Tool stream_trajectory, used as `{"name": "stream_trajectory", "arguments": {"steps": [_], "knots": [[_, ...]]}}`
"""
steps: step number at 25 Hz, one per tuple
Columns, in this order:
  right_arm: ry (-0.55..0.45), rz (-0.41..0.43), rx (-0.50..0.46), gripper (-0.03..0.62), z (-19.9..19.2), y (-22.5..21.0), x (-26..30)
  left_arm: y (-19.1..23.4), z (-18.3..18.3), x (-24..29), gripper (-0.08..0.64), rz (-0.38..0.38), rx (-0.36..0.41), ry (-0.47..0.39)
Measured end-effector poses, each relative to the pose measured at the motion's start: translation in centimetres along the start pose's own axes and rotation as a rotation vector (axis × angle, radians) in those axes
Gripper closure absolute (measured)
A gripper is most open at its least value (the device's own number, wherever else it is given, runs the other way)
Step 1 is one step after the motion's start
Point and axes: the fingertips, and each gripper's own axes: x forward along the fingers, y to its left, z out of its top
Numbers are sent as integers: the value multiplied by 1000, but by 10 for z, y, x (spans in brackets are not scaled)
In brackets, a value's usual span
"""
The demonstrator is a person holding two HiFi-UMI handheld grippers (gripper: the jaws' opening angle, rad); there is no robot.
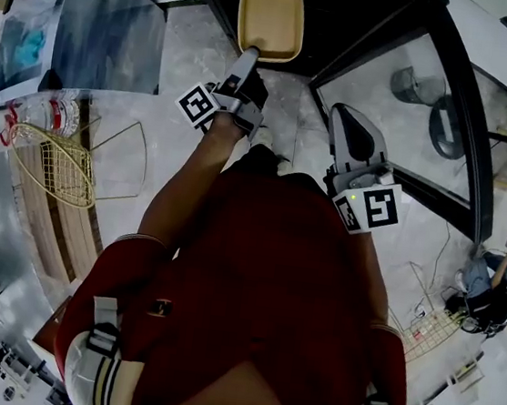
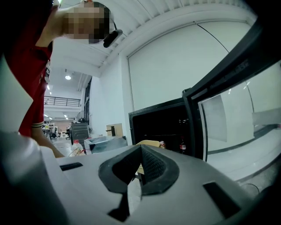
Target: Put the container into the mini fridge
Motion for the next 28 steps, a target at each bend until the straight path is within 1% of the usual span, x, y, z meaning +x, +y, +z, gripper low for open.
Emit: {"name": "stream_trajectory", "arguments": {"steps": [7, 10, 14, 17, 21, 28], "knots": [[25, -50, -6, 592, -5, -4, 16, 35, 24, 19, 183, 35, -6, 1], [32, -66, -6, 592, -8, -6, 22, 48, 33, 30, 183, 38, -8, -1], [37, -83, -6, 592, -11, -8, 29, 59, 36, 46, 183, 37, -15, 12], [41, -96, 1, 592, -13, -11, 33, 67, 36, 55, 183, 40, -29, 6], [43, -102, 8, 592, -16, -15, 41, 81, 39, 67, 183, 62, -46, -13], [57, -109, 16, 592, -18, -25, 51, 103, 45, 79, 183, 109, -41, -25]]}}
